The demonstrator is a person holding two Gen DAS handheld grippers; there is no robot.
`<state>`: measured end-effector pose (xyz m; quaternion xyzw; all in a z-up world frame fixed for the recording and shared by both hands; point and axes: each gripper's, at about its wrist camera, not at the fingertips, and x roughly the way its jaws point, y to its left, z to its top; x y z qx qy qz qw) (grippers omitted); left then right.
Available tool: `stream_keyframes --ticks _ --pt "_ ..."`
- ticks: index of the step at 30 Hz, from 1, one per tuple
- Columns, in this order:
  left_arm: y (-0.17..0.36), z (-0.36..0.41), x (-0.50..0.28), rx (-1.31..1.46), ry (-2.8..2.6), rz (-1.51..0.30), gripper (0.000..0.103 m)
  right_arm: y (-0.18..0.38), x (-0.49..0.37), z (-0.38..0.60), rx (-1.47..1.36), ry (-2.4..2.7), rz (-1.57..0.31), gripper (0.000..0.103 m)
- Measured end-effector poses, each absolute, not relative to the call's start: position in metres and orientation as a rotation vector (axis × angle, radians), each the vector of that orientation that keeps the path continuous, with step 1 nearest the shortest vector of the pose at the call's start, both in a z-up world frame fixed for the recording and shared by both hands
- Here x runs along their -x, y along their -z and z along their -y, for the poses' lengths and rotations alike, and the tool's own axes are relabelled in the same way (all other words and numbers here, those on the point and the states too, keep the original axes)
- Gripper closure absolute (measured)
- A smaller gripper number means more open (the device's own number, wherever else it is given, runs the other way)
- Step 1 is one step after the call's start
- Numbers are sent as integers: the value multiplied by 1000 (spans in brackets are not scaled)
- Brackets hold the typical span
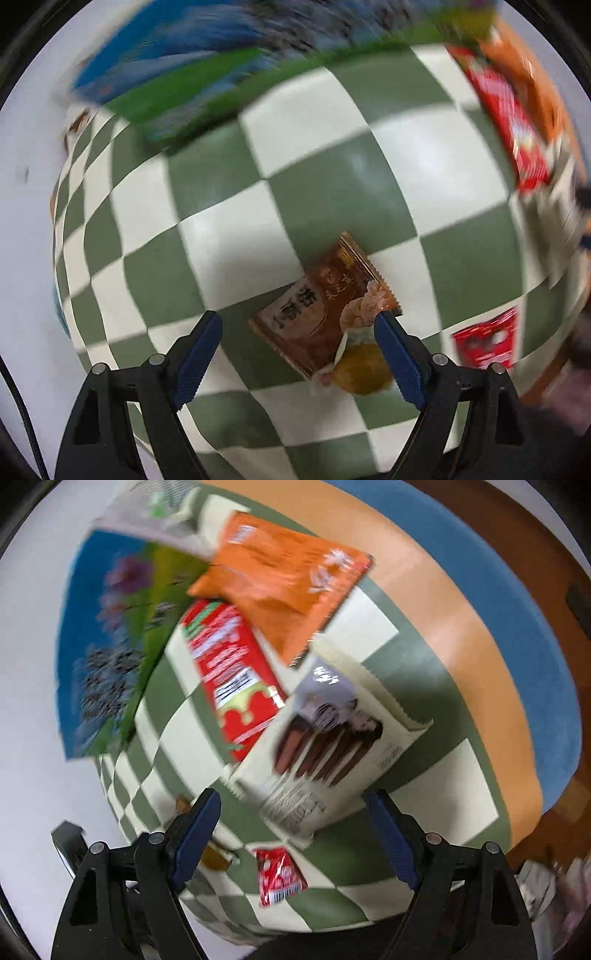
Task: Organize snacks
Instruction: 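Grasp the brown cake packet with the left tool while the right tool grasps the Franzzi cookie pack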
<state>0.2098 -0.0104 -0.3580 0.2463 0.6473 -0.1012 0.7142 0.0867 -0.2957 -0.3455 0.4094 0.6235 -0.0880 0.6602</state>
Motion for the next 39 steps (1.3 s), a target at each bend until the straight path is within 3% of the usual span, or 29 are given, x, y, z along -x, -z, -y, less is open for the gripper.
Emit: stream_keyframes --ticks 4,5,7,15,18,22,30,39 --pt "377 23 -216 -602 242 -1432 22 354 -97 293 -887 250 -1373 18" --pt "376 21 -220 -573 236 -1434 35 353 -100 293 -858 260 -1363 19" --pt "375 15 -229 -512 202 -1453 52 351 -110 284 -718 276 -1357 34" --pt "381 -68 -265 -16 5 -1582 52 333 -126 211 -154 97 -1400 37" --pt "381 -86 -264 113 7 -1608 52 336 -127 197 -91 63 -1420 36" --pt "368 -82 -261 108 61 -1611 47 341 -130 202 -189 69 -1451 35" --pt "381 -16 -224 -362 199 -1577 36 336 -133 208 -187 48 -1465 35" --pt "380 -65 -236 -11 59 -1609 39 323 -126 182 -91 13 -1430 40"
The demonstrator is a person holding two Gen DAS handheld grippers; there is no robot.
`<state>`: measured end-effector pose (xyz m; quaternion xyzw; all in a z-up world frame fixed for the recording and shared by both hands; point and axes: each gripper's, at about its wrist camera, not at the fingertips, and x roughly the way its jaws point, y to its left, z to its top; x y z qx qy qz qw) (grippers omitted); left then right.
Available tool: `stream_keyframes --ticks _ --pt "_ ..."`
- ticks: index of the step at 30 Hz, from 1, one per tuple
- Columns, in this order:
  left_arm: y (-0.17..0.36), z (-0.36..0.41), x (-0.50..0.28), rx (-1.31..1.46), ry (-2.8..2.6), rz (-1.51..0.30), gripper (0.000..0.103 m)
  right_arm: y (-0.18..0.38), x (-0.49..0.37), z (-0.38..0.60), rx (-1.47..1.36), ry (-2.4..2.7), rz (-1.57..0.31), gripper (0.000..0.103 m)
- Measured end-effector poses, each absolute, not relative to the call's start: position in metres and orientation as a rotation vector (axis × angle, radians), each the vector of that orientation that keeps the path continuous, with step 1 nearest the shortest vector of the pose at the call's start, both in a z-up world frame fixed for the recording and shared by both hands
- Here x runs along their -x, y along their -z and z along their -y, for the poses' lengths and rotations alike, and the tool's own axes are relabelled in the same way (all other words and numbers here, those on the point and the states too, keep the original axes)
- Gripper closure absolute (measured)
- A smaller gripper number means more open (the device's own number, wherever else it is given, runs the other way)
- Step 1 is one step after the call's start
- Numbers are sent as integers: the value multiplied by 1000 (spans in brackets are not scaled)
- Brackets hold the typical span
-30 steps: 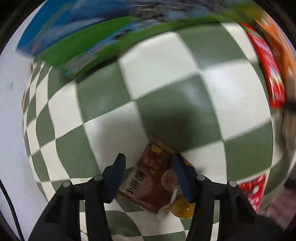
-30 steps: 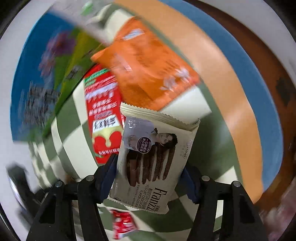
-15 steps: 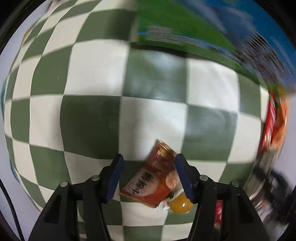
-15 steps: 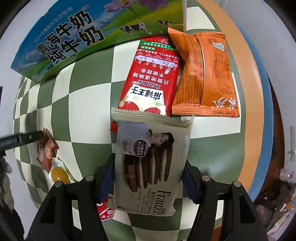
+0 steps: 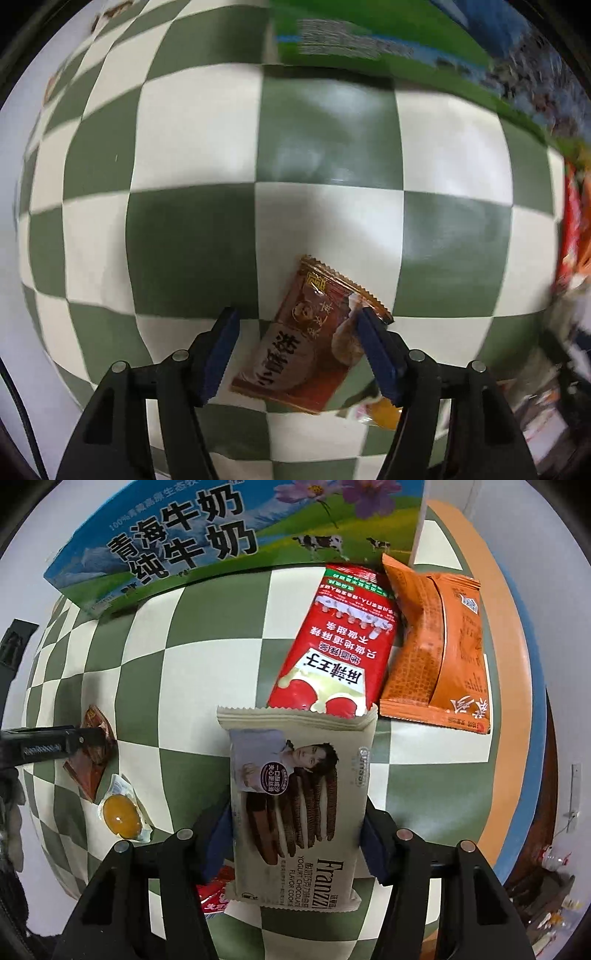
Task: Organize snacks
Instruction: 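Grasp the brown cake packet with the left tool while the right tool grasps the Franzzi cookie pack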
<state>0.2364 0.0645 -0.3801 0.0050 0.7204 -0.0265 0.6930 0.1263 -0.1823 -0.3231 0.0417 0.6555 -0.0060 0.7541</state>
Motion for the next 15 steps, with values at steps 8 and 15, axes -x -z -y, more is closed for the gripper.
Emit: stream_keyframes --ticks 8,15 --pt "394 -29 -209 -258 129 -1596 41 331 -126 193 -144 15 -1455 39" --pt "387 -46 -215 -19 21 -1566 51 328 -123 187 -137 6 -1433 41"
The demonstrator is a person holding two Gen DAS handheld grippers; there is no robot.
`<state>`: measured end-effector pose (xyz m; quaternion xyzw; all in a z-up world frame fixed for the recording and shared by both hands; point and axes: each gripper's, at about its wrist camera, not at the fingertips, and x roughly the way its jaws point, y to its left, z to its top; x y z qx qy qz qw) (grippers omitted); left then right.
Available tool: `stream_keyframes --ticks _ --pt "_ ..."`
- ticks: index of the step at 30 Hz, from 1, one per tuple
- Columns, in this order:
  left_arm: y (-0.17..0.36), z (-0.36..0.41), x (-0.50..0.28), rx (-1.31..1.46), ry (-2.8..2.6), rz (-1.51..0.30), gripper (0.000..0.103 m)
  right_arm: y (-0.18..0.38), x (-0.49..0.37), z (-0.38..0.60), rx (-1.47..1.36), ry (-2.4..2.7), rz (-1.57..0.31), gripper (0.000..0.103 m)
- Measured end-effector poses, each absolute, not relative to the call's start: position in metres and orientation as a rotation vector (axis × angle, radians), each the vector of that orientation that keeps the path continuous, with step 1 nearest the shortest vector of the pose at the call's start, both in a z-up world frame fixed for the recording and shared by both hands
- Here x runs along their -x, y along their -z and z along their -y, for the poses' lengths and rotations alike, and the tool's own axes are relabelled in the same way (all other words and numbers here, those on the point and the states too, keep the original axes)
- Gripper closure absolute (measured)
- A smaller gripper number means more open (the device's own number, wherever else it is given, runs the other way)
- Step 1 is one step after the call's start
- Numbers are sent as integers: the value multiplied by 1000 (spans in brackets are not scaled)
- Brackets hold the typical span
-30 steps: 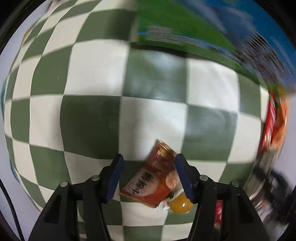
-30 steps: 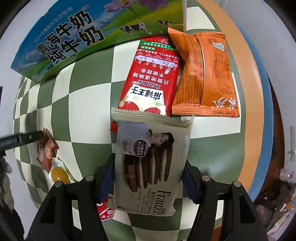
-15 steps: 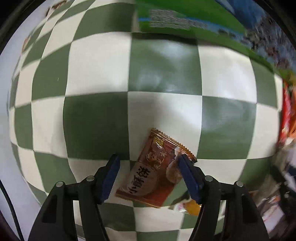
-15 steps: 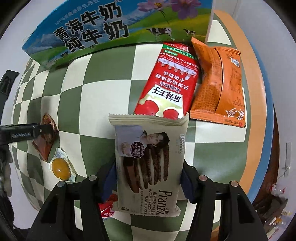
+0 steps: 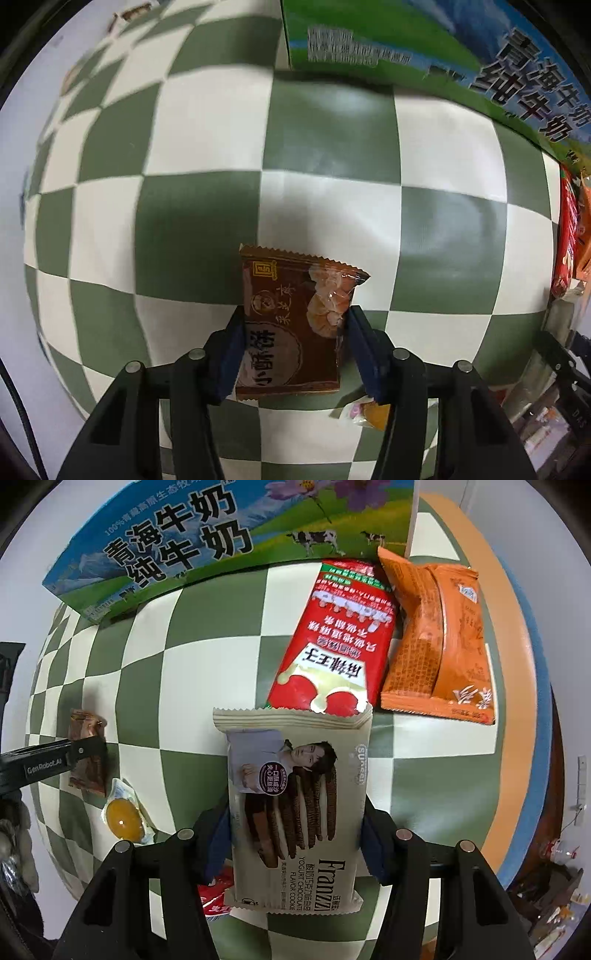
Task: Organize snacks
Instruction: 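Grasp the brown cake packet with the left tool while the right tool grasps the Franzzi cookie pack, then carry the cake packet and Franzzi pack into the box and open both tools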
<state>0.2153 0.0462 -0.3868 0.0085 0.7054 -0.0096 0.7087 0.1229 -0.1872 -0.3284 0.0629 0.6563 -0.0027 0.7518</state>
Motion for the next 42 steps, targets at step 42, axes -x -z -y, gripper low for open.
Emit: stream_keyframes --ticks 42 --pt "276 54 -452 263 266 -1574 52 222 -370 233 -157 -59 -1297 41"
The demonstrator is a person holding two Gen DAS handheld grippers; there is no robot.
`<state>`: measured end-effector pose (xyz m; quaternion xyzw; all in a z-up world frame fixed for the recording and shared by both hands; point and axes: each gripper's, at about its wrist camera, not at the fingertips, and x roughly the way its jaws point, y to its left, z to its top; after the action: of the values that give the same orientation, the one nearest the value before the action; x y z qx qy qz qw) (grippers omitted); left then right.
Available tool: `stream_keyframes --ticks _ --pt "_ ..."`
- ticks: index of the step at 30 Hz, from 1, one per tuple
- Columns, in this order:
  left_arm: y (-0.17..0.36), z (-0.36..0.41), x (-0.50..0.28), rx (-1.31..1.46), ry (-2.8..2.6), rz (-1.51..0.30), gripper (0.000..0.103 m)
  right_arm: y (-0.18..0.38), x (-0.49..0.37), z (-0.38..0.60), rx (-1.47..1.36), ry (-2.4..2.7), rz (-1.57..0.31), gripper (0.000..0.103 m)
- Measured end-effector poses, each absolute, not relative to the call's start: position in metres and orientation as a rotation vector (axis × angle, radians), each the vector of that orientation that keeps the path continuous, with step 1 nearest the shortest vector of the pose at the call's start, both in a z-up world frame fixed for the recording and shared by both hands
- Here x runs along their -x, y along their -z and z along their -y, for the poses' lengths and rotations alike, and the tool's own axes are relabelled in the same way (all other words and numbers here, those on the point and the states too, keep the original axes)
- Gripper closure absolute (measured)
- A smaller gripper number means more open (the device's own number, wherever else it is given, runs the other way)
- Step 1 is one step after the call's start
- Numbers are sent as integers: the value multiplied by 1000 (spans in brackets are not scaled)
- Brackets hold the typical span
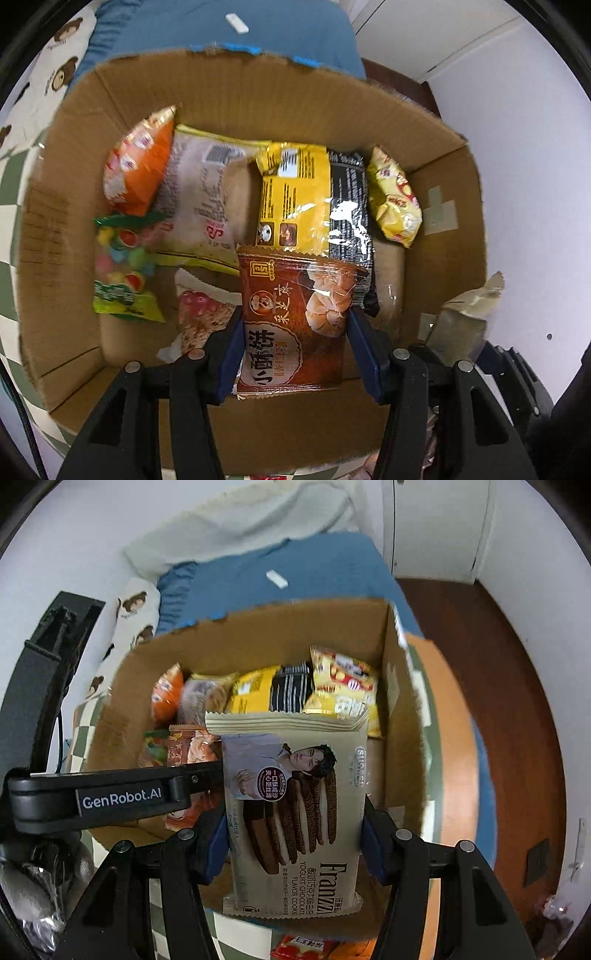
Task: Organize snacks
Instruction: 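Carry the cake packet and Franzzi pack into the box and open both tools, then withdraw both tools from the box toward the red and orange packets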
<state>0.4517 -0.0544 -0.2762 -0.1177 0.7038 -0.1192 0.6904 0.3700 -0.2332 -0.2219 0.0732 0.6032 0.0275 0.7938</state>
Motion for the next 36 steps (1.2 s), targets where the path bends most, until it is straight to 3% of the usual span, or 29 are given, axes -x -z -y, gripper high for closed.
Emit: stream_keyframes --ticks 4,5,6,7,8,10,20,36 --pt "285 58 -454 267 282 -1608 52 245 -376 231 -137 -53 -1364 40" --pt "285 59 -454 259 282 -1611 51 250 -376 228 -125 -44 -1377 33" --pt "285 59 -453 254 284 -1607 50 254 -377 226 -110 -36 -1390 18" --pt "285 59 -454 248 284 -1607 42 257 -377 224 -98 -33 -1401 11" --pt "285 59 -454 241 285 -1609 26 258 -377 224 -90 -28 -1409 7" --pt "285 57 -454 228 285 -1608 13 261 -378 220 -74 -26 -1421 7" --pt "261 45 -452 166 248 -1547 12 265 -372 214 -84 -5 -1418 7" --pt "202 0 -398 -35 102 -1231 12 213 -323 219 -82 12 -1263 7"
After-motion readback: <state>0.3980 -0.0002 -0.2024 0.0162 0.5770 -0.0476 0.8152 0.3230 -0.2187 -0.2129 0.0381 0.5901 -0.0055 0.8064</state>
